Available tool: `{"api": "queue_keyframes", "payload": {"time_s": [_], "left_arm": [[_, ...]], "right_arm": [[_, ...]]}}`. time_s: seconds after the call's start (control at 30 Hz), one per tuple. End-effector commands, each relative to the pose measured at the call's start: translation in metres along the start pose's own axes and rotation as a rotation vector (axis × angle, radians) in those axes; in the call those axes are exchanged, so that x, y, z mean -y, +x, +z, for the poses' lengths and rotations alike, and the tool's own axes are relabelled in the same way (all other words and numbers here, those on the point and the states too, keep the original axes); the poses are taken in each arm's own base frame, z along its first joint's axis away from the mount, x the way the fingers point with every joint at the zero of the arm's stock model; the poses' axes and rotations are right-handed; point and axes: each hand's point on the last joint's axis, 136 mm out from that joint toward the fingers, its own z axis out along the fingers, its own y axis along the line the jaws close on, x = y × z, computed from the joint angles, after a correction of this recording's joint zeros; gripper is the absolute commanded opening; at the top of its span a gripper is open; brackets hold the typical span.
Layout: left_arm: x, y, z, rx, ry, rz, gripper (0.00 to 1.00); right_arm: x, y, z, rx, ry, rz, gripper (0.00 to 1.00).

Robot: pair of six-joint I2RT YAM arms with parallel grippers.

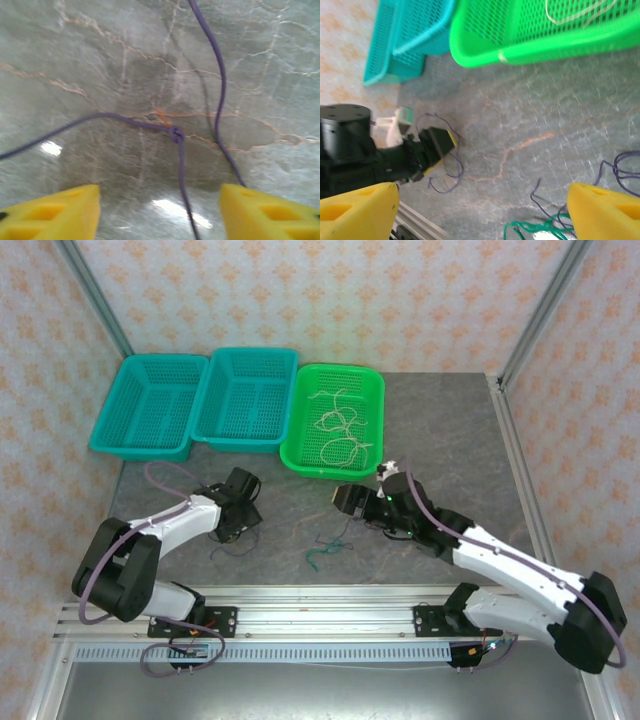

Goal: Untangle the cables

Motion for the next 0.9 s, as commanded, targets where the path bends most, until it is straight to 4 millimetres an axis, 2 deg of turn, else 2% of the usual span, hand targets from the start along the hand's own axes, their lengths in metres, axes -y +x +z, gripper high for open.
{"api": "queue_keyframes", "payload": {"time_s": [0.0,0.17,0.23,0.27,0.37,0.47,0.6,0.87], "left_arm": [[0.023,-0.005,0.008,0.004,0.068,-0.008,0.51],[0.024,-0.001,0.013,-0.016,0.065,0.007,0.20],[0.026,-0.004,0.008,-0.006,0.079,0.017,0.03],[0.026,-0.006,0.002,0.003,0.086,0.019,0.00],[0.031,-0.018,-0.025,0.060,0.133,0.035,0.00],[0.038,-0.037,-0.069,0.156,0.213,0.047,0.00],[0.049,-0.069,-0.143,0.305,0.314,0.063,0.00],[0.081,-0.158,-0.318,0.634,0.440,0.109,0.00]], "right_arm": [[0.022,0.000,-0.001,0.040,0.072,-0.007,0.87],[0.024,0.005,0.002,0.013,0.079,0.013,0.87],[0.021,0.004,0.003,0.010,0.074,0.017,0.87],[0.019,0.004,0.003,0.008,0.070,0.016,0.87],[0.005,0.005,0.004,-0.018,0.013,-0.004,0.87],[-0.016,0.009,0.005,-0.066,-0.075,-0.020,0.87],[-0.036,0.007,0.004,-0.087,-0.148,-0.024,0.87],[-0.039,0.001,0.001,-0.054,-0.154,-0.014,0.87]]}}
